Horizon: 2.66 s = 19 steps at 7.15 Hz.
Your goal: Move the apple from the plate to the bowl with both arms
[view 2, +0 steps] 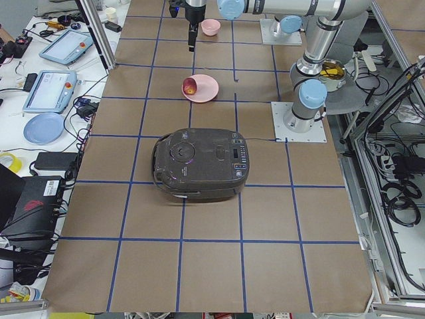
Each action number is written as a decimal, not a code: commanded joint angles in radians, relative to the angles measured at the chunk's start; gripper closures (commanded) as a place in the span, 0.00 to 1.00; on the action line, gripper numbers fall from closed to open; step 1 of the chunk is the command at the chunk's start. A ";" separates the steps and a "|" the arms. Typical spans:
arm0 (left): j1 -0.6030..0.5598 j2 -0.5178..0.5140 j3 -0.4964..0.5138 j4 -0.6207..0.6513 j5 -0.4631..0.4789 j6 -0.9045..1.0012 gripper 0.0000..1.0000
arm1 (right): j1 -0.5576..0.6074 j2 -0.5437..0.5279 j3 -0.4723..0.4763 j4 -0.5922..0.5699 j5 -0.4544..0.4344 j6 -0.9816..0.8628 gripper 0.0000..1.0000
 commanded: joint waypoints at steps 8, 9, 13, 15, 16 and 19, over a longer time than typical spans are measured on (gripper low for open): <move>-0.004 -0.133 -0.072 0.167 0.020 -0.151 0.00 | -0.313 0.233 0.118 -0.180 0.007 -0.390 0.00; -0.030 -0.158 -0.133 0.252 0.010 -0.145 0.00 | -0.315 0.245 0.189 -0.235 -0.008 -0.405 0.00; -0.093 -0.325 -0.206 0.499 0.003 -0.174 0.00 | -0.319 0.273 0.392 -0.474 -0.010 -0.523 0.00; -0.096 -0.401 -0.214 0.548 -0.003 -0.174 0.00 | -0.328 0.318 0.393 -0.513 -0.011 -0.514 0.10; -0.096 -0.407 -0.217 0.548 -0.001 -0.171 0.00 | -0.333 0.319 0.401 -0.509 -0.013 -0.509 0.46; -0.099 -0.424 -0.220 0.548 -0.006 -0.196 0.00 | -0.333 0.315 0.406 -0.495 -0.014 -0.474 1.00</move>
